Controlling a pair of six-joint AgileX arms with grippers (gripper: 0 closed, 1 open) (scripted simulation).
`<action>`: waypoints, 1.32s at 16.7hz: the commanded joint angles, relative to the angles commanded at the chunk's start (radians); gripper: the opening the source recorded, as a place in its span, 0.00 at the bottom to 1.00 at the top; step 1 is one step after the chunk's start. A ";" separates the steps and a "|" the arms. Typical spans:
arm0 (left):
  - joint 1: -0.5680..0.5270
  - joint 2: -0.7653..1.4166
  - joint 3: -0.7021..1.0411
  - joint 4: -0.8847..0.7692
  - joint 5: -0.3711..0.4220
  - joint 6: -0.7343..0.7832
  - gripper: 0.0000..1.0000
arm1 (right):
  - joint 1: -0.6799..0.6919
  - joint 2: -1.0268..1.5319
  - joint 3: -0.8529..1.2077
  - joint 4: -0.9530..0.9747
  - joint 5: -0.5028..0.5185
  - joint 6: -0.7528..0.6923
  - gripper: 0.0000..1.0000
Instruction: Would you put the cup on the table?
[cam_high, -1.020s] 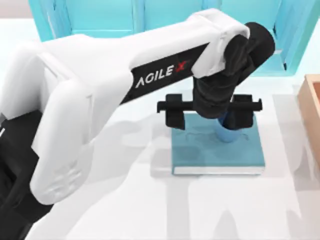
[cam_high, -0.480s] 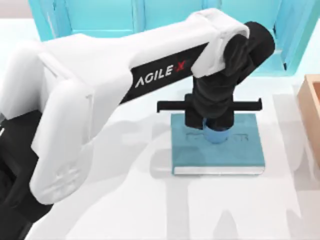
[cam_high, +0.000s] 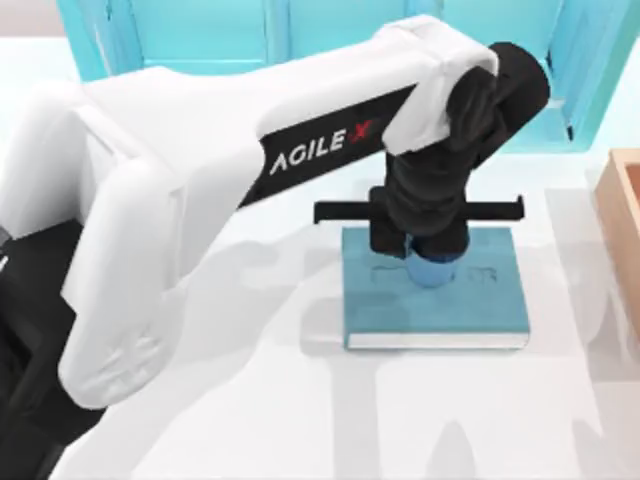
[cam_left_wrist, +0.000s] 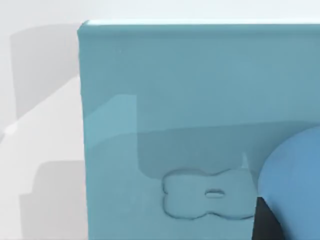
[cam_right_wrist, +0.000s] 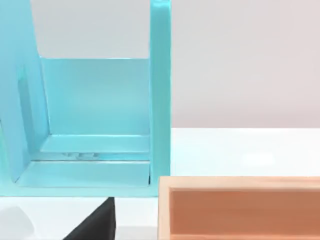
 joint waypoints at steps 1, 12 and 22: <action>0.000 0.000 0.003 -0.003 0.000 0.000 0.00 | 0.000 0.000 0.000 0.000 0.000 0.000 1.00; -0.001 0.015 0.224 -0.209 0.000 -0.001 0.00 | 0.000 0.000 0.000 0.000 0.000 0.000 1.00; 0.207 -0.202 -0.076 -0.158 0.060 0.208 0.00 | 0.000 0.000 0.000 0.000 0.000 0.000 1.00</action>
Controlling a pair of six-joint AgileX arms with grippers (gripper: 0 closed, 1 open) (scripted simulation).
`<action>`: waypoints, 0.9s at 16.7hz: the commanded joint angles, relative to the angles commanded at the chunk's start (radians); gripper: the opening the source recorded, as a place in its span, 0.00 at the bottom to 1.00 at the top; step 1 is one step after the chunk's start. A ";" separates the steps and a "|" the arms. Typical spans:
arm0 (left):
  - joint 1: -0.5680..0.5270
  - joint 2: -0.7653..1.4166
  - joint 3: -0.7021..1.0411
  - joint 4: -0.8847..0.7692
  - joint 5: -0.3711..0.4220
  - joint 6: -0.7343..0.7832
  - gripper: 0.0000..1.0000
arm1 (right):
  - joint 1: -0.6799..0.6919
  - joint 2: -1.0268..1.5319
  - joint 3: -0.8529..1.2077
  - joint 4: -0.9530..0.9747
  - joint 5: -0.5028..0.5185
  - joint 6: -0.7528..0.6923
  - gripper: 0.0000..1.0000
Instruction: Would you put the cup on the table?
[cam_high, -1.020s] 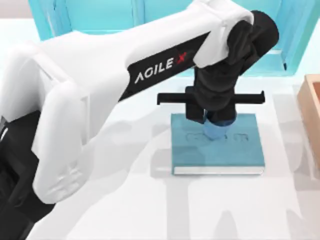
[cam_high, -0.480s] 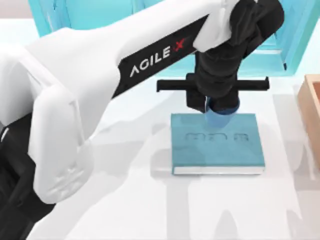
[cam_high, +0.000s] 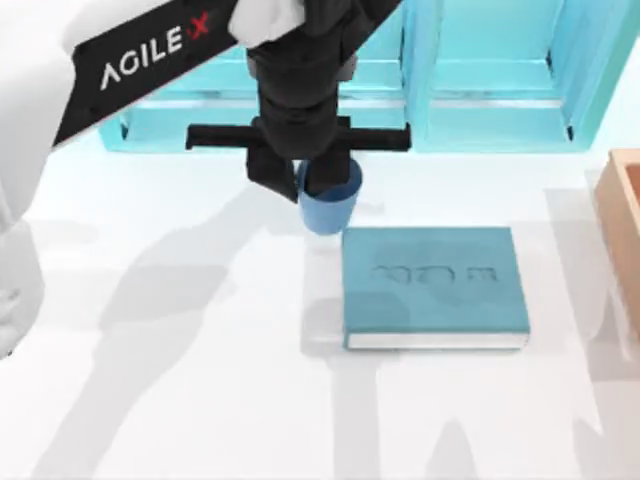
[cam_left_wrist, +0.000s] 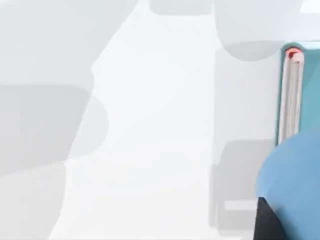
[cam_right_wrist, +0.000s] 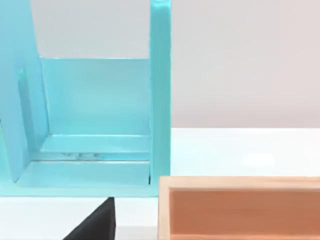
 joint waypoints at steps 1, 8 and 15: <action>0.049 -0.049 -0.082 0.012 0.013 0.045 0.00 | 0.000 0.000 0.000 0.000 0.000 0.000 1.00; 0.346 -0.362 -0.502 0.092 0.099 0.318 0.00 | 0.000 0.000 0.000 0.000 0.000 0.000 1.00; 0.368 -0.383 -0.534 0.101 0.103 0.344 0.00 | 0.000 0.000 0.000 0.000 0.000 0.000 1.00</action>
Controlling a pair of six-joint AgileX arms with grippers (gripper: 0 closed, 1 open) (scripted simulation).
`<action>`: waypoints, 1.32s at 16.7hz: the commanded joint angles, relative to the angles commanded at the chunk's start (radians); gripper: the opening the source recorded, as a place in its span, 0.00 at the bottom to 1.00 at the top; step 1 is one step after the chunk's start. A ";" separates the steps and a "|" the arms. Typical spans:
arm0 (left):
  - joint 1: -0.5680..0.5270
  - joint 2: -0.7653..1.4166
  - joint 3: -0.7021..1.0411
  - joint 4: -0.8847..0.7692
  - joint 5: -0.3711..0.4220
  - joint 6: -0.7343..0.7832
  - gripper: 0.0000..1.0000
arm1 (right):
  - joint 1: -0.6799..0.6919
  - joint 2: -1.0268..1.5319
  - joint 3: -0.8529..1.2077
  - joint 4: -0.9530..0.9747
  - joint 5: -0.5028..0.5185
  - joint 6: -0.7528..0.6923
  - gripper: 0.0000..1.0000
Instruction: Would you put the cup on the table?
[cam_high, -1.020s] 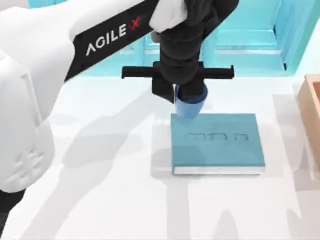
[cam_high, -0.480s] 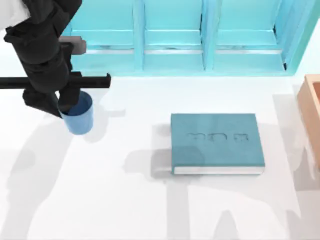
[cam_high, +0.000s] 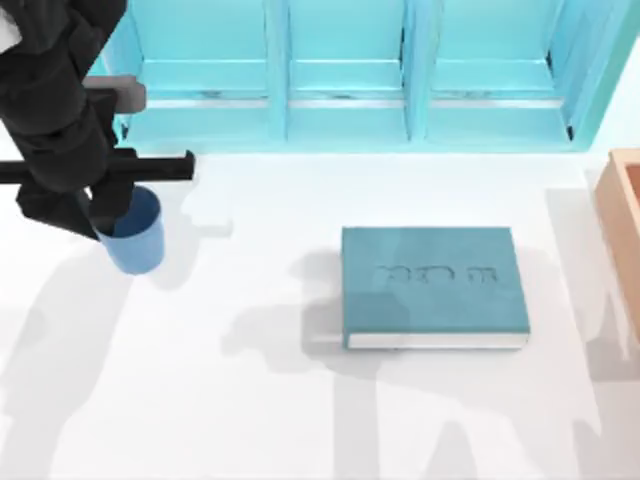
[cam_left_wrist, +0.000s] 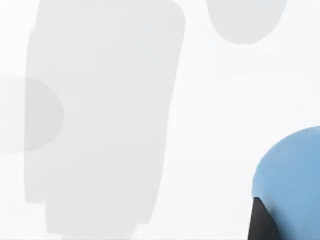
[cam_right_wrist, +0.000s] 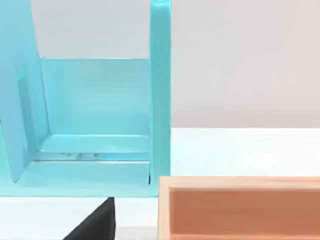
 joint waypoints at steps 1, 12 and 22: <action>-0.003 0.004 -0.013 0.014 0.000 0.000 0.00 | 0.000 0.000 0.000 0.000 0.000 0.000 1.00; -0.021 0.058 -0.178 0.243 0.003 -0.026 0.00 | 0.000 0.000 0.000 0.000 0.000 0.000 1.00; -0.021 0.058 -0.178 0.243 0.003 -0.026 0.75 | 0.000 0.000 0.000 0.000 0.000 0.000 1.00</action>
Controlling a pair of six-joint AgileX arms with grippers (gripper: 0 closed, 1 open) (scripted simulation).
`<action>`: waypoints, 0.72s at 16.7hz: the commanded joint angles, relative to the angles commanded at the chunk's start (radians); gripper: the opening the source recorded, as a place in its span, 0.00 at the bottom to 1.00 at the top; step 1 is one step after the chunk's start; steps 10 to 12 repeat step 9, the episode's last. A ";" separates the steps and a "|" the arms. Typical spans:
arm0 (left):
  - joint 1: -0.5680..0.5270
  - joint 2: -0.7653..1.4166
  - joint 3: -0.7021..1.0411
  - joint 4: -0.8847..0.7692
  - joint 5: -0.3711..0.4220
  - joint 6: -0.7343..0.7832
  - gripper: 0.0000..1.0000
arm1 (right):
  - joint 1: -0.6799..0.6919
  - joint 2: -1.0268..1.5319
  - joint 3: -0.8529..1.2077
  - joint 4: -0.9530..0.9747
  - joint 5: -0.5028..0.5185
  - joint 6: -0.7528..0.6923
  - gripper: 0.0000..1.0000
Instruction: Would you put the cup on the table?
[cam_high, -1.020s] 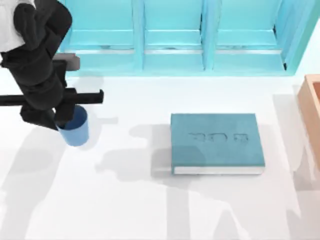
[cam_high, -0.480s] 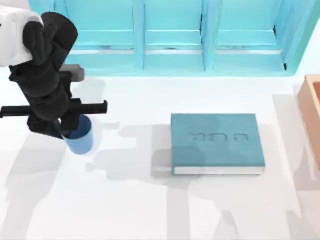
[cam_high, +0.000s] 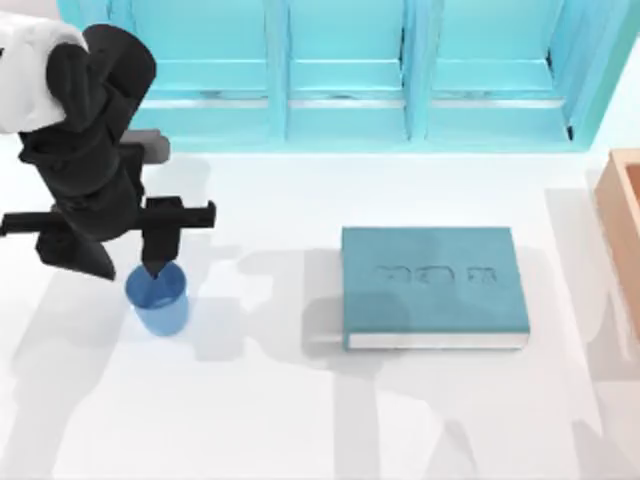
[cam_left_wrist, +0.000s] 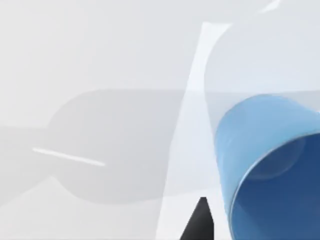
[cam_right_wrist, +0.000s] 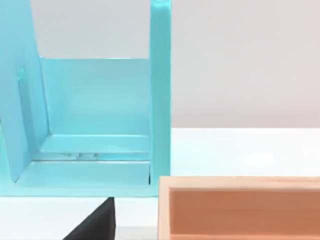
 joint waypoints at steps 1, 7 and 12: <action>0.000 0.000 0.000 0.000 0.000 0.000 0.83 | 0.000 0.000 0.000 0.000 0.000 0.000 1.00; 0.000 0.000 0.000 0.000 0.000 0.000 1.00 | 0.000 0.000 0.000 0.000 0.000 0.000 1.00; 0.000 0.000 0.000 0.000 0.000 0.000 1.00 | 0.000 0.000 0.000 0.000 0.000 0.000 1.00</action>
